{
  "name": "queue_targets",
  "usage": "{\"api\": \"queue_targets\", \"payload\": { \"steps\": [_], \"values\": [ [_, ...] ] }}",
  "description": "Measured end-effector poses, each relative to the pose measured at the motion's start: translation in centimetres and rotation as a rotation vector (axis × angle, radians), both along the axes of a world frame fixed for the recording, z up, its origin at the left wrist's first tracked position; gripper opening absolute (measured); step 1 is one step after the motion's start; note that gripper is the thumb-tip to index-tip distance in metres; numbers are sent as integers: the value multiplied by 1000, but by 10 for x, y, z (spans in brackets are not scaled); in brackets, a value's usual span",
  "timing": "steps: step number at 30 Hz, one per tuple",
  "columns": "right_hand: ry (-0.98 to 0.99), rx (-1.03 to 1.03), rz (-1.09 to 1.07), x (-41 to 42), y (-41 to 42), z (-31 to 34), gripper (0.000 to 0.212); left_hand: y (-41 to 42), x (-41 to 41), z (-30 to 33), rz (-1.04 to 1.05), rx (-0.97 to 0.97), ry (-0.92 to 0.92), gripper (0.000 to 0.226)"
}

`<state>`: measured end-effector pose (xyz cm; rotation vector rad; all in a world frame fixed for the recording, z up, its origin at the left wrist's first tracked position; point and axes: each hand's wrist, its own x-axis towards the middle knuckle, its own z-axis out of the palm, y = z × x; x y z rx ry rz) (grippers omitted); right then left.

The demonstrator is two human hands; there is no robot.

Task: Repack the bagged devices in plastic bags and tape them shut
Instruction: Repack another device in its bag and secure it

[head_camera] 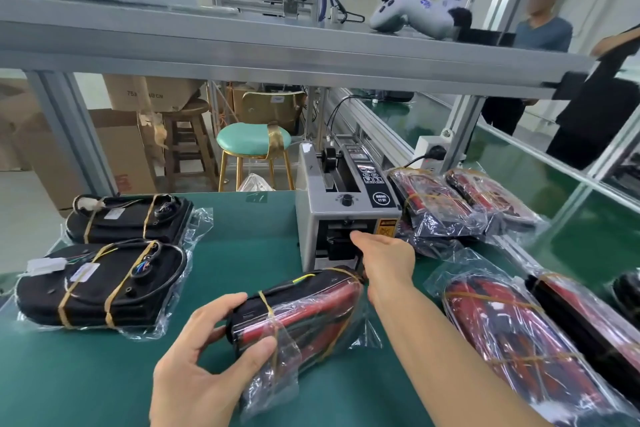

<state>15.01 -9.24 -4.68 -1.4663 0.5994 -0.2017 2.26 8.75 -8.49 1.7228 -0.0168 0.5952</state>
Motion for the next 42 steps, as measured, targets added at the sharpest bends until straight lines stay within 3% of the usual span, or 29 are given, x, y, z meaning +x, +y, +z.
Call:
{"api": "queue_targets", "payload": {
  "steps": [6, 9, 13, 16, 17, 21, 42],
  "values": [
    [48, 87, -112, 7, 11, 2, 22, 1, 1, -4, 30, 4, -16, 52],
    [100, 178, -61, 2, 6, 7, 24, 0, 0, -6, 52, 20, -45, 52],
    [59, 125, 268, -32, -10, 25, 34, -10, 0, -6, 104, 101, -123, 52],
    [-80, 81, 587, -69, -8, 47, 16, -19, 0, -2, 135, 112, -161, 49],
    [-105, 68, 677, -79, -5, 50, 20, -22, -1, -2, 139, 114, -168, 47],
    [-158, -36, 820, -100, 12, 46, 13, -34, -9, -3, 170, 55, -136, 45],
    [-113, -284, 838, -108, 24, 41, 19, -43, -16, -2, 249, 145, -146, 45]
  ]
}}
